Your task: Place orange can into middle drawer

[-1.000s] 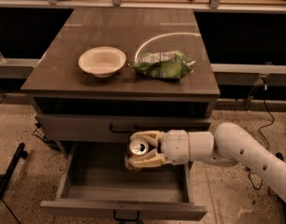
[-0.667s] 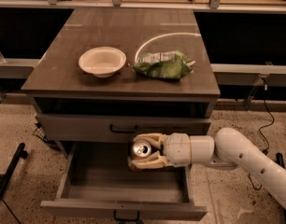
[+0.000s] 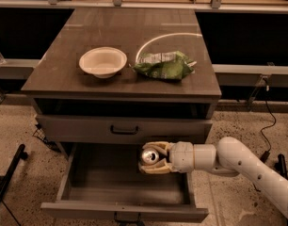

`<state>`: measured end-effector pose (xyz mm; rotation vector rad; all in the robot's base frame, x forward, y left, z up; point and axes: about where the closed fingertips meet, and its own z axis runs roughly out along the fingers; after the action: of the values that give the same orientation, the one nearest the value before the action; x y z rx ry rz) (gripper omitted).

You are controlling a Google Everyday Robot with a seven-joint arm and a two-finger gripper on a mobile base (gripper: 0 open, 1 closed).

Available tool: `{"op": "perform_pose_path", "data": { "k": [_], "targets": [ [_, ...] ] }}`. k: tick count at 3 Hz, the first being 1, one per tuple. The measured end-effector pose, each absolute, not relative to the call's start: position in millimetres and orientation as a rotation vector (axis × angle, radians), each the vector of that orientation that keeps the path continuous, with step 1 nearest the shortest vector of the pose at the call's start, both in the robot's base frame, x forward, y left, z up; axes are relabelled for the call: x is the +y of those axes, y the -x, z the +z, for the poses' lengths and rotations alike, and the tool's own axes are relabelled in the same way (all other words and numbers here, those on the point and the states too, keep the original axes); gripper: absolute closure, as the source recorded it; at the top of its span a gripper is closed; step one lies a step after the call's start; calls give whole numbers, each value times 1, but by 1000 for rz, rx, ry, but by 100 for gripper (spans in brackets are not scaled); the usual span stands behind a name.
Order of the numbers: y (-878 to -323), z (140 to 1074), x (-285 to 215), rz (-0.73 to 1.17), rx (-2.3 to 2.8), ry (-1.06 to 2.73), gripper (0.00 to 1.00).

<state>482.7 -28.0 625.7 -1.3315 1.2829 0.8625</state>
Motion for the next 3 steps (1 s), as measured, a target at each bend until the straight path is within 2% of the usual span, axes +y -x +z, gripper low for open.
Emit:
{"op": "perform_pose_path", "data": {
  "k": [1, 3],
  "targets": [
    [-484, 590, -44, 915, 1319, 1324, 100],
    [-489, 570, -41, 924, 1328, 1321, 100]
  ]
}}
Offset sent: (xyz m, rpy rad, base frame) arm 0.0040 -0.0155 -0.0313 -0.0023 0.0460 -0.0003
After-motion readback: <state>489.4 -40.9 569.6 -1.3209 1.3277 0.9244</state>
